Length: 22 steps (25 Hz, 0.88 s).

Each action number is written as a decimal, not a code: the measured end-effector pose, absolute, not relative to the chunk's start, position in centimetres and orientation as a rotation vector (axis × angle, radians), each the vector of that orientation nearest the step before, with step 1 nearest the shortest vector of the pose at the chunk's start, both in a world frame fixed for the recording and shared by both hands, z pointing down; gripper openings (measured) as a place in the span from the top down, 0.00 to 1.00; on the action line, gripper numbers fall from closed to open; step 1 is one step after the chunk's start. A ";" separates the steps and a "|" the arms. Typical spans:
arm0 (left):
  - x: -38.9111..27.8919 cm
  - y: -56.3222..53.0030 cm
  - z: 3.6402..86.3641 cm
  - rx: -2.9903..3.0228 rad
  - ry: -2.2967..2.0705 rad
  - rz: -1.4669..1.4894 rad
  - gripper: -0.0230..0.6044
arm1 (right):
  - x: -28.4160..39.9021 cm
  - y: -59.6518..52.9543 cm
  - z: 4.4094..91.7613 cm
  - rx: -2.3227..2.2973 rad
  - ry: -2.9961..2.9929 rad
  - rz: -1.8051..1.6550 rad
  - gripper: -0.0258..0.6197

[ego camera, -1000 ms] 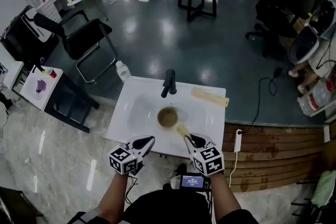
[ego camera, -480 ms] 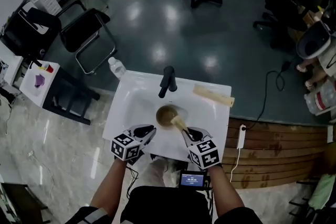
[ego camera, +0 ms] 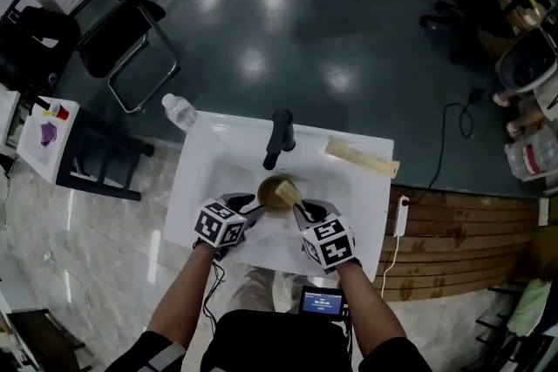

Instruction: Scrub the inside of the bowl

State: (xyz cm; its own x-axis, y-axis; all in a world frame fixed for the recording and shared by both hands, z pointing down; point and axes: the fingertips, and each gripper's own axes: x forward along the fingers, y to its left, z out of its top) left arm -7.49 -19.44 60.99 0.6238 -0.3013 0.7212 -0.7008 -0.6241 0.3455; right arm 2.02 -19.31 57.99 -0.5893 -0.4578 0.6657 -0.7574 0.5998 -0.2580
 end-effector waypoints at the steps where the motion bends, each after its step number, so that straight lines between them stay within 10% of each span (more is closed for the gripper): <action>1: -7.6 -19.8 61.6 2.206 -0.778 0.856 0.72 | 1.8 -19.7 58.4 0.960 -2.270 0.724 0.90; 22: -8.3 -22.4 70.2 1.976 -0.693 1.037 0.72 | -1.0 -22.9 67.5 0.930 -2.026 0.798 0.90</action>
